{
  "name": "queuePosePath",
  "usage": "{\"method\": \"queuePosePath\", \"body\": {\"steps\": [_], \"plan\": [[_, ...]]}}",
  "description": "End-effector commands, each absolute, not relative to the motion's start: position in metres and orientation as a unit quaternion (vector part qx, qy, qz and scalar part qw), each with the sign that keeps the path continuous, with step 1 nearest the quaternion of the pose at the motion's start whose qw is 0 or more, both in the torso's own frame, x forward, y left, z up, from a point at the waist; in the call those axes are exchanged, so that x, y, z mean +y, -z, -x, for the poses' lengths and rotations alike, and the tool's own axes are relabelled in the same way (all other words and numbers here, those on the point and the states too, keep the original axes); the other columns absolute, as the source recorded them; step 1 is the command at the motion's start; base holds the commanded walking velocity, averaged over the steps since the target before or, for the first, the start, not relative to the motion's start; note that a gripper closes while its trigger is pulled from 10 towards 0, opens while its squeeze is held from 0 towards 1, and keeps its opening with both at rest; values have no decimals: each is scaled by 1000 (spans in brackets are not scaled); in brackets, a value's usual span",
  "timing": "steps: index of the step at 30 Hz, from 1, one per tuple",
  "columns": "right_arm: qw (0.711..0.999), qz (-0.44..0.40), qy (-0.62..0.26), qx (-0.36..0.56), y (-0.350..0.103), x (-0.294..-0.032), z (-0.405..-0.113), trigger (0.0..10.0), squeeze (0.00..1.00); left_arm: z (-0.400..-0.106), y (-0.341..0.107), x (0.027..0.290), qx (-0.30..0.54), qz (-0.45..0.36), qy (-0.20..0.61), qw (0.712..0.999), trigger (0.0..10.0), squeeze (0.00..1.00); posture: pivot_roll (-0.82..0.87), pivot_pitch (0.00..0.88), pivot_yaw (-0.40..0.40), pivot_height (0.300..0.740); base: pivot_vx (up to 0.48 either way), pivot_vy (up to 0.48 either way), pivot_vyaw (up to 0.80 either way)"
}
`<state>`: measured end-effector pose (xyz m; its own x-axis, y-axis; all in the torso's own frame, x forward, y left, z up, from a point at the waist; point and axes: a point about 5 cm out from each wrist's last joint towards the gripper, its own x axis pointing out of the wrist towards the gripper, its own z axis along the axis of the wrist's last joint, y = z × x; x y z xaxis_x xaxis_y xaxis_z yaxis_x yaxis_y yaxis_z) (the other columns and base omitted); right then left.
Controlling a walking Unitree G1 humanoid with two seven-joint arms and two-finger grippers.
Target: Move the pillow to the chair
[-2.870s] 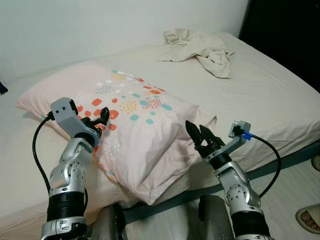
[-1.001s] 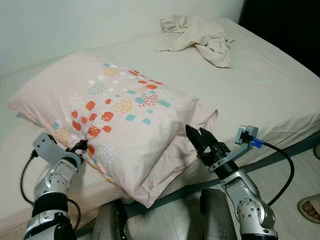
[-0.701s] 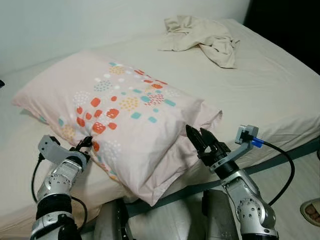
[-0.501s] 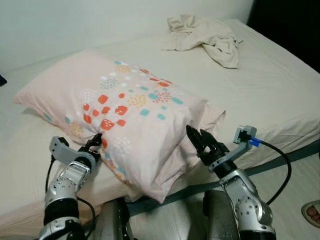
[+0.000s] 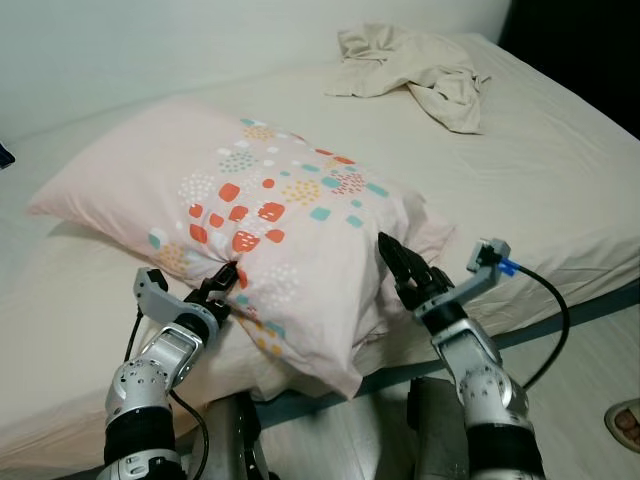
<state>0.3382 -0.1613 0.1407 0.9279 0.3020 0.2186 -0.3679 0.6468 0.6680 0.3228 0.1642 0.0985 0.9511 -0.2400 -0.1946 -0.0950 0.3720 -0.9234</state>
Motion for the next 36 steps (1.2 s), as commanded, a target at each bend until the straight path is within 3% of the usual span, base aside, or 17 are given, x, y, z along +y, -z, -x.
{"method": "queuePosePath", "body": {"steps": [1,10,16,17,19,30,31,32,36], "plan": [[909,-383,-161,-14,-126,-159,-339,10000,0,-317,-93,157,176,556,57,810,10000,0,-57,303,159,536,0,0,0],[903,-420,-85,40,-110,-169,-353,10000,0,-312,-98,162,173,551,58,815,10000,0,-39,311,162,536,0,0,0],[890,-424,-166,36,-121,-151,-356,10000,0,-312,-101,160,172,550,61,815,10000,0,-39,319,165,536,0,0,0],[884,-406,-228,31,-127,-134,-352,10000,0,-311,-101,157,174,553,65,813,10000,0,-40,316,164,536,0,0,0],[882,-394,-256,31,-130,-124,-351,10000,0,-310,-101,155,176,554,69,811,10000,0,-40,314,164,536,0,0,0],[899,-375,-221,48,-128,-127,-357,10000,0,-308,-103,138,182,565,100,798,10000,0,-52,310,161,536,0,0,0],[905,-370,-206,50,-127,-131,-359,3451,0,-308,-105,131,182,564,111,798,0,0,-56,310,158,536,0,0,0],[906,-370,-199,49,-126,-133,-359,78,0,-308,-106,127,181,565,116,797,0,0,-57,309,158,536,0,0,0],[907,-369,-199,45,-127,-134,-359,0,0,-309,-108,123,178,566,122,796,0,0,-60,306,155,536,0,0,0]]}}
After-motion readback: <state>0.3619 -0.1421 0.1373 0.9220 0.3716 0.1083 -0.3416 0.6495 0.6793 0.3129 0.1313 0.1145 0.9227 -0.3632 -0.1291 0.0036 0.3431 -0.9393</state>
